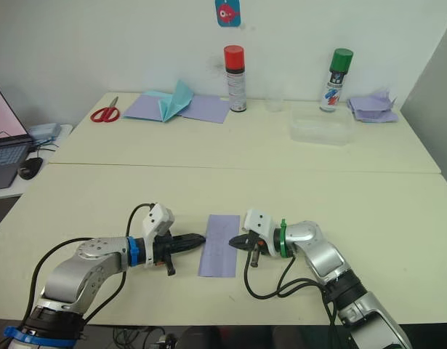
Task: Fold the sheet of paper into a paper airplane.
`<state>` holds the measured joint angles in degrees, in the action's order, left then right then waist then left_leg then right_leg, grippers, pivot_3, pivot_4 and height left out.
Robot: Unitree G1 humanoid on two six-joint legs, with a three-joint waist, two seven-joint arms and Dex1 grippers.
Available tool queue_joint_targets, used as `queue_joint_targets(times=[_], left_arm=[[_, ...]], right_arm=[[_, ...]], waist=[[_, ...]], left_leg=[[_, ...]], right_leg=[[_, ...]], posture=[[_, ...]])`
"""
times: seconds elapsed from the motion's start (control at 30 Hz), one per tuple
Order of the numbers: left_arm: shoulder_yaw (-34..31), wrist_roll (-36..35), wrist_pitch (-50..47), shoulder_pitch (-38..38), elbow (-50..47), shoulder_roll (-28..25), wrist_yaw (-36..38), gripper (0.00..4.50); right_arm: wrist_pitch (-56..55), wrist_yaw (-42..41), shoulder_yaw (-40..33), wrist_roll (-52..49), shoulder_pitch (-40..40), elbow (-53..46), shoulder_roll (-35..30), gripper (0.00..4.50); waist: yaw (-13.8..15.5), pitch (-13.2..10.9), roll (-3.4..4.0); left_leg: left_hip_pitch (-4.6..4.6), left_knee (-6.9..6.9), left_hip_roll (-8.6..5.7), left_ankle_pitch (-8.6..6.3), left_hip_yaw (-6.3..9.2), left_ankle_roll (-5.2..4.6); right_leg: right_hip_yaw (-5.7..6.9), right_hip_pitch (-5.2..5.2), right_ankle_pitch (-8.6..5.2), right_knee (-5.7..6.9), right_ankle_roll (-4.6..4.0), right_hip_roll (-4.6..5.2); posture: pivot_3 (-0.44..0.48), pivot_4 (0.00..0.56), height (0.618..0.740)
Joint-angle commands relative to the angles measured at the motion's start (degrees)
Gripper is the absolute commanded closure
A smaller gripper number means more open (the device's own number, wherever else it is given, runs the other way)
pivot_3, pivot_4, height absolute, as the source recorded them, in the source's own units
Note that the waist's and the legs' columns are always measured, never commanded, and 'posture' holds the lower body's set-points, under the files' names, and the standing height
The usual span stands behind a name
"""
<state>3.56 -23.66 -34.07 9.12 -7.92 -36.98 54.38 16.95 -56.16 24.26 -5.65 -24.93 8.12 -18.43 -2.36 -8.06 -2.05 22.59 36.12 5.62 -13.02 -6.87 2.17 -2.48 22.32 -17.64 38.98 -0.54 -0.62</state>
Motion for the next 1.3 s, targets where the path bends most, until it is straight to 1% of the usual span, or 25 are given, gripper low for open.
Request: queue_joint_targets(times=[0.03, 0.23, 0.43, 0.57, 0.7, 0.77, 0.83, 0.93, 1.07, 1.17, 1.3], left_arm=[[1.17, 0.92, 1.62, 2.07, 0.53, 0.88, 0.15, 4.49], [2.73, 0.49, 1.22, 5.53, 1.56, 2.56, 0.96, 4.49], [5.06, 1.40, 1.47, 6.84, 1.96, 3.69, 1.56, 4.49], [5.95, 1.94, 1.93, 7.33, 2.50, 4.01, 1.76, 4.49], [6.39, 2.70, 2.58, 7.41, 3.14, 3.86, 2.22, 4.50], [6.49, 2.93, 2.84, 7.49, 3.41, 3.90, 2.37, 4.50], [6.65, 3.11, 3.09, 7.60, 3.61, 3.98, 2.44, 4.50], [6.70, 3.38, 3.18, 7.92, 3.85, 4.23, 2.55, 4.50], [6.66, 3.73, 3.34, 8.25, 3.82, 4.57, 2.83, 4.50], [6.72, 3.48, 3.07, 8.83, 3.09, 5.19, 3.02, 4.50], [7.37, 3.65, 2.91, 9.50, 2.50, 5.89, 2.89, 4.50]], right_arm=[[1.83, 1.88, 0.20, 2.11, 0.73, 2.91, -0.44, 4.50], [1.99, 2.08, 0.04, 2.09, 0.42, 3.33, -0.03, 4.50], [2.80, 2.23, -0.64, 1.73, 0.65, 2.74, 0.15, 4.50], [6.71, 2.78, -3.00, -0.71, 0.77, -0.19, 0.31, 4.50], [16.46, 1.98, -6.24, -6.01, 0.08, -6.48, -0.68, 3.62], [19.89, 2.70, -7.47, -7.43, -0.35, -8.42, -1.03, 2.87], [22.95, 3.31, -8.63, -9.00, -0.84, -10.23, -1.17, 2.15], [31.43, 5.46, -11.62, -13.32, -2.12, -12.75, 0.31, 1.08], [43.71, 10.20, -15.30, -18.51, -4.35, -15.39, 3.78, 1.08], [51.78, 13.13, -17.22, -21.66, -5.24, -16.24, 6.24, 1.08], [61.31, 16.52, -20.99, -25.48, -6.40, -16.16, 9.02, 1.08]], waist=[[-0.01, 0.00, 0.00], [-0.01, -0.01, -0.02], [-0.05, -0.01, -0.02], [-0.02, -0.02, -0.02], [0.42, -0.17, -0.03], [0.54, -0.21, -0.07], [0.58, -0.22, -0.09], [0.58, -0.25, -0.10], [0.48, -0.26, -0.09], [0.50, -0.26, -0.09], [0.56, -0.26, -0.08]], left_leg=[[0.00, 0.00, 0.00, 0.00, 0.00, 0.00], [0.00, 0.00, -0.01, 0.00, 0.00, 0.00], [0.01, 0.00, -0.01, 0.00, 0.00, 0.00], [0.01, 0.00, -0.01, 0.00, 0.01, 0.00], [0.10, 0.01, -0.04, 0.00, 0.01, 0.00], [0.21, 0.01, -0.09, 0.00, 0.00, 0.00], [0.33, 0.01, -0.14, 0.00, 0.00, 0.00], [0.45, -0.04, -0.15, 0.00, -0.01, 0.00], [0.55, -0.09, -0.13, 0.00, -0.03, 0.01], [0.95, -0.06, -0.10, 0.01, -0.04, 0.02], [1.24, -0.02, -0.14, 0.01, 0.04, 0.03]], right_leg=[[0.00, 0.00, 0.00, 0.00, 0.01, 0.00], [0.00, 0.00, -0.02, 0.00, 0.04, -0.01], [-0.01, 0.00, -0.07, 0.00, 0.13, -0.02], [-0.01, -0.01, -0.10, 0.00, 0.17, -0.02], [-0.01, 0.04, -0.09, 0.00, 0.16, 0.02], [0.02, 0.12, 0.04, -0.02, -0.06, 0.09], [0.03, 0.22, 0.05, -0.03, -0.07, 0.12], [0.05, 0.36, 0.05, -0.02, -0.08, 0.13], [0.06, 0.51, 0.05, 0.00, -0.08, 0.12], [0.05, 0.96, 0.06, 0.08, -0.08, 0.08], [0.05, 1.10, 0.07, 0.04, -0.08, 0.08]], posture=[[0.000, 0.150, 0.740], [0.000, 0.150, 0.740], [0.000, 0.150, 0.740], [0.000, 0.150, 0.740], [0.000, 0.150, 0.740], [0.000, 0.150, 0.740], [0.000, 0.150, 0.740], [0.000, 0.150, 0.740], [0.000, 0.150, 0.740], [0.000, 0.150, 0.740], [0.000, 0.150, 0.740]])
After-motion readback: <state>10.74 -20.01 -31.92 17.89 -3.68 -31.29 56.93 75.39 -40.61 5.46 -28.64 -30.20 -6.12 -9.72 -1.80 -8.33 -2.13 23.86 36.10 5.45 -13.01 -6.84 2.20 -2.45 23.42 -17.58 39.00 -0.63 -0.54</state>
